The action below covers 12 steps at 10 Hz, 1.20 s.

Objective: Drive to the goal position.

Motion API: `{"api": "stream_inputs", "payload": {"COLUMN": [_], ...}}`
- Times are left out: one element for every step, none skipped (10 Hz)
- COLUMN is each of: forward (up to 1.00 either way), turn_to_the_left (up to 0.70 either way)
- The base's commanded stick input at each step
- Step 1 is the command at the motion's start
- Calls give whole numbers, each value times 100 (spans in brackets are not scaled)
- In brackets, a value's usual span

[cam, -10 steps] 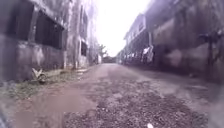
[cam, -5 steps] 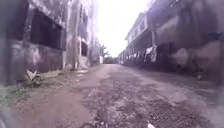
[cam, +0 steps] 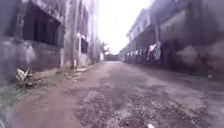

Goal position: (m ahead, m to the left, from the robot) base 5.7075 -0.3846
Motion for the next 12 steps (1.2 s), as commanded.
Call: {"api": "stream_inputs", "payload": {"forward": [70,70,70,70,70,70,70,70,70,70,70,70], "turn_to_the_left": [0,0,0,0,0,0,0,0,0,0,0,0]}}
